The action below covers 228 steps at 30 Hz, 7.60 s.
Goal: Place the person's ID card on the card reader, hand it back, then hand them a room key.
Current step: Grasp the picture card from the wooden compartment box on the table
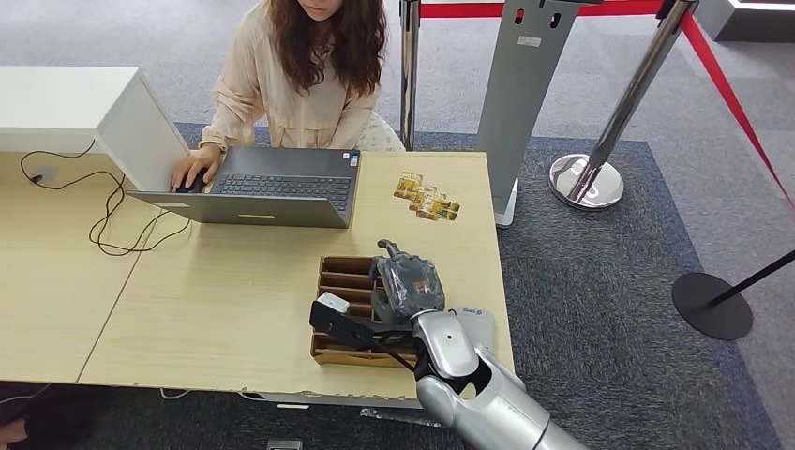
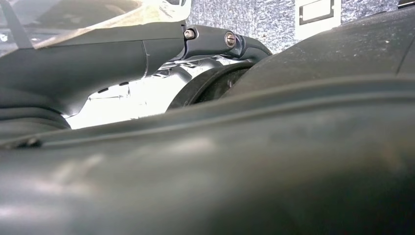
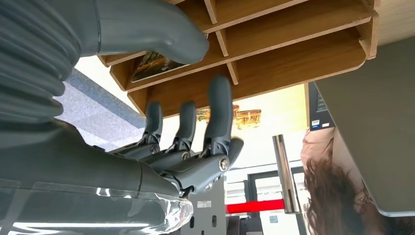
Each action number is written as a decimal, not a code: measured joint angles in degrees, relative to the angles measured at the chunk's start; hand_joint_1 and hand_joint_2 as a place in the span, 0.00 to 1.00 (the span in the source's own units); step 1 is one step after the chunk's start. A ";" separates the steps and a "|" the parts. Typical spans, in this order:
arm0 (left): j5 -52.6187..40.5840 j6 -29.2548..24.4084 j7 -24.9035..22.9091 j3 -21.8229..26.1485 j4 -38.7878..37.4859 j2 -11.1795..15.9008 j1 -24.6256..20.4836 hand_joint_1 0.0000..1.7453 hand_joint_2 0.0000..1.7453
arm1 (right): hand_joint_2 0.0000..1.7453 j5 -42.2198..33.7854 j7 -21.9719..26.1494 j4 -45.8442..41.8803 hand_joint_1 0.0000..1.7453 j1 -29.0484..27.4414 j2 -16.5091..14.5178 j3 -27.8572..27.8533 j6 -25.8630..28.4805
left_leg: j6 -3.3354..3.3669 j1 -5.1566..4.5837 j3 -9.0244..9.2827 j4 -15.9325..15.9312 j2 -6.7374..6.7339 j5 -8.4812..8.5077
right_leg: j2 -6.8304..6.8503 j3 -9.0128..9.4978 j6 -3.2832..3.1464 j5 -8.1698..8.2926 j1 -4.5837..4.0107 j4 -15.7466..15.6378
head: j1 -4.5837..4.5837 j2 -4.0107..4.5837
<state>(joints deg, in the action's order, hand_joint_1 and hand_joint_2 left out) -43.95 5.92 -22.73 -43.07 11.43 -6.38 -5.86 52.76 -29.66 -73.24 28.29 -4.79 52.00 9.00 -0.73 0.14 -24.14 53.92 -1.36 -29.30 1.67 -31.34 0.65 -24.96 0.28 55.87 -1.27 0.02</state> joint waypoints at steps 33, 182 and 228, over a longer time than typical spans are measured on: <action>-0.25 0.00 0.00 -0.01 0.00 0.00 0.00 0.00 0.00 | 1.00 0.09 -0.17 -0.02 0.37 0.01 0.07 0.00 0.00 | 0.00 0.00 0.01 0.00 0.00 0.00 | 0.00 0.00 0.00 0.00 0.00 0.00 | 0.00 0.00; -0.09 0.62 6.51 -0.01 0.02 3.27 0.07 0.00 0.00 | 1.00 5.10 -3.84 -5.66 0.03 1.04 1.13 -1.32 -6.13 | -0.01 0.00 0.00 0.00 -0.01 0.01 | 0.00 0.00 0.00 0.00 -0.01 0.01 | 0.00 0.01; -0.32 0.02 6.53 -0.01 0.02 3.30 0.03 0.00 0.00 | 1.00 1.53 -2.05 1.70 0.17 0.74 0.11 -0.46 -4.73 | -0.01 0.00 -0.01 0.00 0.00 0.01 | 0.00 -0.01 0.00 0.00 -0.01 0.01 | 0.00 0.00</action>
<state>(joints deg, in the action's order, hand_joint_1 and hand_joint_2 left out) -44.27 5.94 -16.20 -43.08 11.45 -3.08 -5.83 54.28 -31.71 -71.54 29.03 -4.68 51.54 4.28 -0.74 0.14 -24.15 53.92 -1.37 -29.29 1.67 -31.34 0.64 -24.96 0.28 55.88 -1.27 0.02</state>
